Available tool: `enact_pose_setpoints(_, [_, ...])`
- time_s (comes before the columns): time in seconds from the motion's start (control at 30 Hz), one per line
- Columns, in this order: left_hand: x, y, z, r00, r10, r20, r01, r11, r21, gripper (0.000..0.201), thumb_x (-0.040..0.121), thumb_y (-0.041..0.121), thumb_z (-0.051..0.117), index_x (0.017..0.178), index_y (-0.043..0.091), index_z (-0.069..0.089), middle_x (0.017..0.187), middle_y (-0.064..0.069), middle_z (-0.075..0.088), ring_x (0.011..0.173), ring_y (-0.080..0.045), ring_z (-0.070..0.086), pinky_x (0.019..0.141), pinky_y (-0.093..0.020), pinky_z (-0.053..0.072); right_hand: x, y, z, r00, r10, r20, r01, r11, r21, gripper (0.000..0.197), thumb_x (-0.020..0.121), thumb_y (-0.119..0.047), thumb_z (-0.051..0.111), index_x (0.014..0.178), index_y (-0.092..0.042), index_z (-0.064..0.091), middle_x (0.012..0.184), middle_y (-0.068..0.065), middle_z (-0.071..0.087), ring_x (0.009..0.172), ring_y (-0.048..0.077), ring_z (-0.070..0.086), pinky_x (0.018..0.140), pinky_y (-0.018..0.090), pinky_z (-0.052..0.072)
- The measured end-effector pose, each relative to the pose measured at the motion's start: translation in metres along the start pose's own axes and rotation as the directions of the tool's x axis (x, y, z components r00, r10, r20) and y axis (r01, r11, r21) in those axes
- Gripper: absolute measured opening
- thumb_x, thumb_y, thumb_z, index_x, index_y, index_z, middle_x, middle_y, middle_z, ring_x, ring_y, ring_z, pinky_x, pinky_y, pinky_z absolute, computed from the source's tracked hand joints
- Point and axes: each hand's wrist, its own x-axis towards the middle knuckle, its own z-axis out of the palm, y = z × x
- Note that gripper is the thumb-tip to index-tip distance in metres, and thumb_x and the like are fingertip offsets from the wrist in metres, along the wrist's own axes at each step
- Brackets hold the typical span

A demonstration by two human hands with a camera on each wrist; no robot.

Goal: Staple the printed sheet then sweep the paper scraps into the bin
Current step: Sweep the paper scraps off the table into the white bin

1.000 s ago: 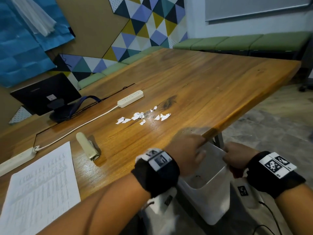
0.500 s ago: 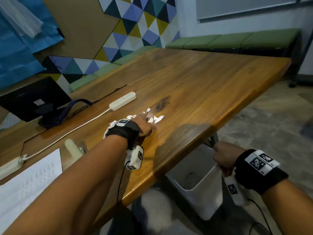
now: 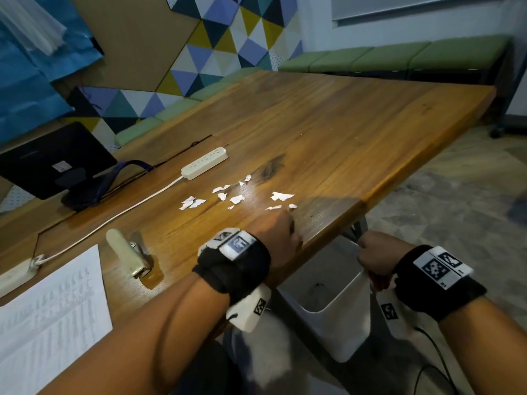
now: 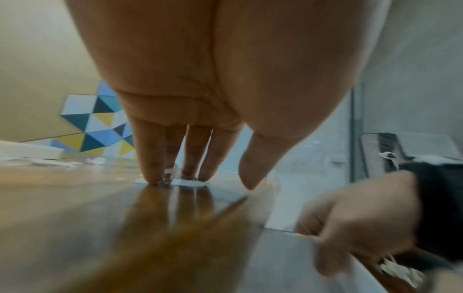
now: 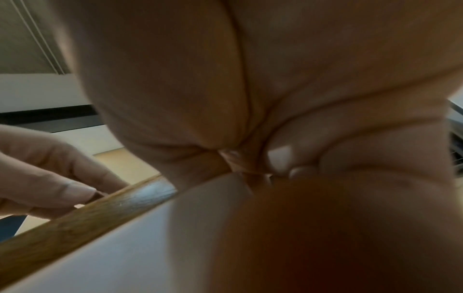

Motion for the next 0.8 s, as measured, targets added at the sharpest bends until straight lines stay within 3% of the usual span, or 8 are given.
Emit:
enact_pose_setpoints(0.07, [-0.012, 0.010, 0.012, 0.994, 0.099, -0.042, -0.097, 0.994, 0.043, 0.017, 0.094, 0.032, 0.055, 0.092, 0.017, 0.062, 0.102, 0.002, 0.060, 0.090, -0.019, 0.058, 0.069, -0.029, 0.047, -0.001, 0.001, 0.000, 1.000, 0.001, -0.002, -0.001, 1.000, 0.008, 0.028, 0.089, 0.001, 0.040, 0.070, 0.004, 0.060, 0.057, 0.024, 0.066, 0.043, 0.030, 0.065, 0.050, 0.032, 0.054])
enact_pose_setpoints(0.13, [-0.023, 0.017, 0.022, 0.979, 0.194, -0.059, -0.190, 0.979, 0.068, 0.018, 0.092, 0.031, 0.055, 0.101, 0.018, 0.065, 0.113, 0.004, 0.059, 0.102, -0.018, 0.056, 0.077, -0.032, 0.049, -0.002, 0.001, -0.001, 1.000, -0.008, 0.001, 0.008, 1.000, 0.016, 0.030, 0.087, 0.002, 0.039, 0.066, 0.005, 0.060, 0.059, 0.027, 0.064, 0.044, 0.031, 0.064, 0.050, 0.033, 0.054])
enact_pose_setpoints(0.23, [-0.040, 0.033, 0.025, 0.956, 0.285, -0.065, -0.277, 0.955, 0.111, 0.029, 0.092, 0.031, 0.054, 0.116, 0.020, 0.066, 0.126, 0.008, 0.060, 0.114, -0.019, 0.055, 0.088, -0.035, 0.049, -0.002, 0.001, 0.000, 1.000, -0.016, 0.007, 0.015, 1.000, 0.017, 0.032, 0.087, 0.003, 0.039, 0.064, 0.007, 0.061, 0.064, 0.032, 0.066, 0.051, 0.035, 0.065, 0.059, 0.044, 0.058])
enact_pose_setpoints(0.33, [-0.046, 0.041, 0.024, 0.954, 0.297, -0.044, -0.294, 0.954, 0.059, 0.028, 0.096, 0.031, 0.052, 0.119, 0.023, 0.065, 0.125, 0.007, 0.062, 0.110, -0.016, 0.058, 0.076, -0.026, 0.039, -0.004, 0.000, 0.000, 1.000, -0.016, 0.009, 0.016, 1.000, 0.012, 0.028, 0.087, 0.004, 0.041, 0.074, 0.010, 0.065, 0.069, 0.033, 0.068, 0.054, 0.036, 0.067, 0.062, 0.046, 0.059])
enact_pose_setpoints(0.4, [-0.039, 0.038, 0.018, 0.950, 0.300, -0.085, -0.301, 0.954, 0.009, 0.026, 0.094, 0.029, 0.054, 0.116, 0.021, 0.066, 0.119, 0.004, 0.063, 0.106, -0.019, 0.060, 0.081, -0.031, 0.048, -0.006, 0.000, 0.000, 1.000, -0.024, -0.009, 0.024, 1.000, 0.018, 0.028, 0.086, 0.003, 0.039, 0.072, 0.007, 0.062, 0.061, 0.027, 0.064, 0.044, 0.031, 0.063, 0.052, 0.038, 0.055])
enact_pose_setpoints(0.53, [0.003, 0.018, -0.001, 0.979, 0.075, -0.190, -0.102, 0.985, -0.138, 0.043, 0.094, 0.031, 0.058, 0.135, 0.019, 0.054, 0.140, -0.001, 0.054, 0.126, -0.023, 0.052, 0.104, -0.037, 0.043, -0.009, 0.000, 0.001, 0.999, -0.016, -0.047, 0.017, 1.000, 0.021, 0.029, 0.087, 0.002, 0.037, 0.067, 0.001, 0.059, 0.058, 0.023, 0.061, 0.040, 0.027, 0.058, 0.049, 0.031, 0.051])
enact_pose_setpoints(0.67, [0.050, -0.009, -0.015, 0.996, -0.095, 0.003, 0.095, 0.995, 0.025, 0.071, 0.094, 0.050, 0.055, 0.153, 0.021, 0.029, 0.162, -0.010, 0.023, 0.148, -0.031, 0.024, 0.117, -0.044, 0.026, -0.010, -0.002, 0.002, 1.000, -0.006, -0.030, 0.007, 1.000, 0.013, 0.030, 0.088, 0.002, 0.038, 0.068, 0.005, 0.060, 0.067, 0.032, 0.066, 0.054, 0.035, 0.065, 0.056, 0.041, 0.056])
enact_pose_setpoints(0.8, [0.062, -0.015, -0.004, 0.977, -0.095, 0.191, 0.068, 0.988, 0.140, 0.066, 0.096, 0.054, 0.047, 0.150, 0.019, 0.033, 0.155, -0.010, 0.033, 0.138, -0.033, 0.037, 0.109, -0.047, 0.037, -0.009, -0.001, 0.001, 1.000, -0.009, -0.024, 0.009, 1.000, 0.017, 0.026, 0.090, -0.001, 0.038, 0.074, 0.000, 0.059, 0.069, 0.030, 0.066, 0.055, 0.034, 0.064, 0.053, 0.036, 0.053])
